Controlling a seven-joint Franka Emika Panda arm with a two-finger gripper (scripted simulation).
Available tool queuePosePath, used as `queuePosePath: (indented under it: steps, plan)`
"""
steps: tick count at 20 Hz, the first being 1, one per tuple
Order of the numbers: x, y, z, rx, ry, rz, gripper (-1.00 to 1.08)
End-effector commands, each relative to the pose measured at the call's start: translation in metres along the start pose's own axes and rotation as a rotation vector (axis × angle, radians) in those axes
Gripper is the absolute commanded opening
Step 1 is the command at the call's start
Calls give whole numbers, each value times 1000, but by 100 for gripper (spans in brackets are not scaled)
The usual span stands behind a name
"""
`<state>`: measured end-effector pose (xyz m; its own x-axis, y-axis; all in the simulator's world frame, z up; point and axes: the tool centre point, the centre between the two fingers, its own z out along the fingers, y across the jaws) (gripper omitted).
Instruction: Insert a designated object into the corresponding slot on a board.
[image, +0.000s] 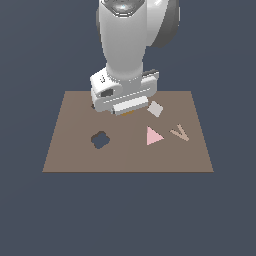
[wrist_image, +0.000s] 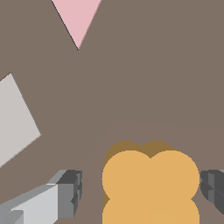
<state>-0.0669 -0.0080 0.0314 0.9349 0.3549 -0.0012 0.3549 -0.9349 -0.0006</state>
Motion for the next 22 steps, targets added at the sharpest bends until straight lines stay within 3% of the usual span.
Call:
queuePosePath:
  steps: [1,22]
  plan:
    - [0,0,2,-1,1,0,-100]
    - [-2,6,0,-1,1,-65,-100]
